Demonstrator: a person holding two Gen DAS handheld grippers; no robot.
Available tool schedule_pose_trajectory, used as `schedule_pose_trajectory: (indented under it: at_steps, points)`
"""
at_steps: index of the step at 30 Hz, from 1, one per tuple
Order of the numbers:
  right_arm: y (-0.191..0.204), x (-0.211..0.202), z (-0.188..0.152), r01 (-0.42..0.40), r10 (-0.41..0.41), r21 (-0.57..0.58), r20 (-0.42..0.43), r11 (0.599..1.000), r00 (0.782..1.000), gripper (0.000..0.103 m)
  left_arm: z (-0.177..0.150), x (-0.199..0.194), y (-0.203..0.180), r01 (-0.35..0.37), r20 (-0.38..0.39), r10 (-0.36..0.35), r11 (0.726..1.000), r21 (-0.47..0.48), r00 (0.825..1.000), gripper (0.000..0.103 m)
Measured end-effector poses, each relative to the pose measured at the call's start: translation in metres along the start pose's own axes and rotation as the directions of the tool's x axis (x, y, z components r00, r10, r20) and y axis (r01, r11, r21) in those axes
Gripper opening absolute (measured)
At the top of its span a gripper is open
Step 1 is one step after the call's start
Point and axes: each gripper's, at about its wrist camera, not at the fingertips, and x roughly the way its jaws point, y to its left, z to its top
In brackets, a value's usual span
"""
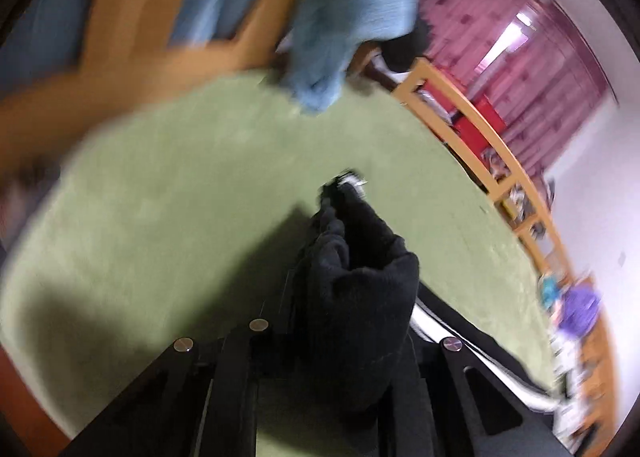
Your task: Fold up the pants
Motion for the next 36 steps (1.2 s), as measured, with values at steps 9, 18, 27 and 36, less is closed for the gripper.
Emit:
schedule_pose_trajectory:
  at_steps: [9,18,27,36]
  points:
    - [-0.015,-0.031,0.01,-0.017,0.02,-0.024,0.106,1.0,0.994,0.077,-0.003,-0.075,-0.214,0.177,0.061,-0.228,0.877,0.447,0.972,0.014]
    - [-0.078,-0.065,0.004,-0.039,0.03,0.061,0.155,0.997,0.988,0.077,-0.143,-0.041,-0.393,0.403,-0.236,-0.328,0.697,0.593,0.915,0.018]
    - [-0.106,-0.064,-0.015,-0.096,0.083,0.095,0.131,0.991,0.988,0.077,-0.194,-0.003,-0.353,0.531,-0.508,-0.285,0.721,0.445,0.813,0.07]
    - [-0.029,-0.022,-0.001,-0.35,0.349,0.014,0.054,0.937,0.936,0.077,-0.121,-0.017,-0.233,0.238,-0.28,-0.123,0.873,0.426,0.952,0.074]
